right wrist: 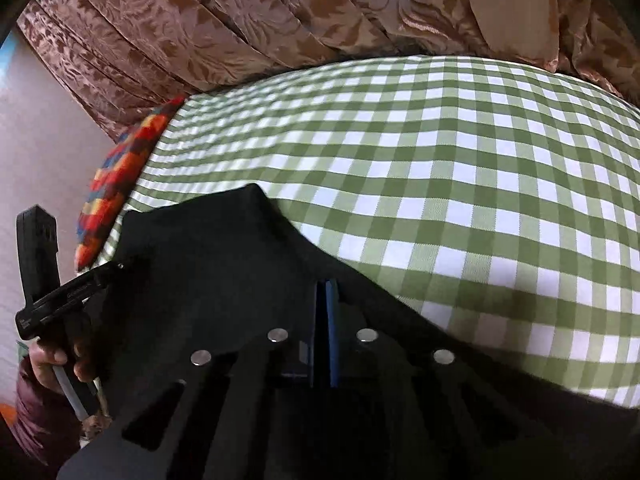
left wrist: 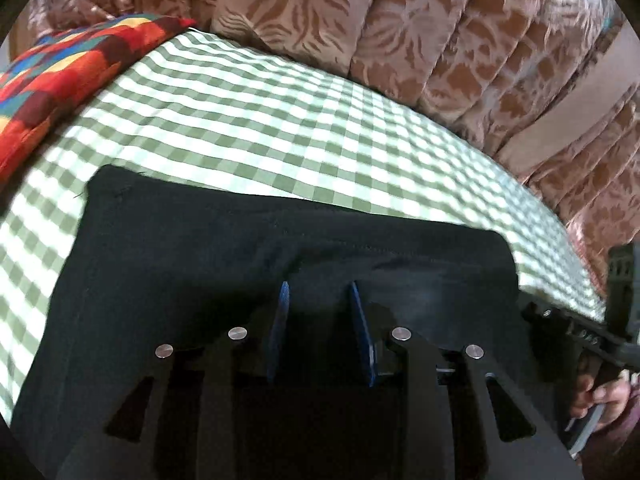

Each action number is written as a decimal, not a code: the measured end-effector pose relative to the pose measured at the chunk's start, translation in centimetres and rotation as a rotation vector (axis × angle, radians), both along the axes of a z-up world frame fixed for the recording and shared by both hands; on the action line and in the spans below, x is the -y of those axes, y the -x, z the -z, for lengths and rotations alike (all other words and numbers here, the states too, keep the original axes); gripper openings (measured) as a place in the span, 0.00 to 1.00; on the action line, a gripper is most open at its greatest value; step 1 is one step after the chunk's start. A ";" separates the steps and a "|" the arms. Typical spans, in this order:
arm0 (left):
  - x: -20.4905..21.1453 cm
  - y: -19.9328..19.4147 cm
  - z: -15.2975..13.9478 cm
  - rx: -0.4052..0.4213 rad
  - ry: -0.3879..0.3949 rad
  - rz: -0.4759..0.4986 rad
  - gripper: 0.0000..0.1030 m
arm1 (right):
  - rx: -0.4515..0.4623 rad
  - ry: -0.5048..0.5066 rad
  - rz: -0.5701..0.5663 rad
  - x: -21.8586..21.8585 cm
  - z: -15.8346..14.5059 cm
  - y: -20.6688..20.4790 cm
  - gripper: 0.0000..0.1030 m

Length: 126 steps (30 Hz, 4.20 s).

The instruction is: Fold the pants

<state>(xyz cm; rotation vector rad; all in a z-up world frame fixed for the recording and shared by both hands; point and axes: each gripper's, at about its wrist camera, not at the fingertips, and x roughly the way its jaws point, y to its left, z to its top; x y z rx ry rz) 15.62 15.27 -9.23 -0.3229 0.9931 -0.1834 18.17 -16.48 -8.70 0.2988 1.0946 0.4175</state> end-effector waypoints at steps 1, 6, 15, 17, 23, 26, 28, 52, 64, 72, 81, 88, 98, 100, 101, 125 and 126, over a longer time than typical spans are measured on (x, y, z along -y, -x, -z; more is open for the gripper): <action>-0.6 0.8 -0.6 0.019 0.020 -0.020 0.42 | 0.014 -0.017 0.004 0.2 -0.6 0.6 0.22; -7.1 7.3 -3.1 0.098 0.197 -0.206 0.46 | 0.082 -0.050 -0.011 -0.2 -3.7 4.2 0.38; -16.8 17.9 -2.1 0.063 0.336 -0.468 0.46 | 0.086 -0.124 -0.084 -1.6 -4.0 11.4 0.41; -16.8 18.5 -1.4 0.040 0.374 -0.480 0.51 | 0.071 -0.137 -0.094 -2.0 -3.6 12.1 0.42; -14.9 17.6 0.6 -0.005 0.422 -0.488 0.54 | 0.039 -0.130 -0.106 -2.6 -2.7 14.0 0.45; -14.4 16.7 1.8 -0.031 0.408 -0.513 0.47 | 0.029 -0.125 -0.097 -2.5 -2.3 14.1 0.45; -14.1 16.4 2.1 -0.028 0.368 -0.536 0.17 | 0.020 -0.124 -0.092 -2.5 -1.8 14.1 0.45; -3.9 17.6 -6.3 0.219 -0.013 -0.312 0.38 | 0.039 -0.210 0.110 5.9 -2.6 16.8 0.51; 12.6 14.8 -0.1 0.066 -0.081 0.194 0.38 | 0.027 -0.252 0.740 29.4 -2.7 29.8 0.45; 11.6 14.1 -0.2 0.028 0.018 0.167 0.38 | 0.009 -0.406 1.148 39.2 -0.9 37.2 0.47; 11.7 14.0 -0.3 0.022 0.025 0.160 0.38 | 0.023 -0.388 1.164 40.5 0.7 34.1 0.21; 11.5 14.1 -1.8 0.050 0.092 0.197 0.38 | 0.165 -0.408 1.049 39.4 -3.6 33.3 0.16; 13.4 13.9 -3.5 0.078 0.256 0.302 0.38 | 0.270 -0.306 0.603 27.5 -11.2 25.6 0.16; 13.5 13.7 -3.6 0.067 0.288 0.312 0.38 | 0.249 -0.307 0.515 24.3 -11.2 23.7 0.16; 13.6 13.7 -3.6 0.061 0.302 0.317 0.38 | 0.229 -0.304 0.463 22.4 -11.0 22.6 0.16; 17.0 9.8 -1.5 -0.196 0.660 0.348 0.64 | 0.080 -0.184 0.030 9.3 -6.1 21.7 0.48; 17.2 9.5 -1.3 -0.212 0.675 0.348 0.64 | 0.078 -0.178 0.062 10.5 -6.3 22.9 0.48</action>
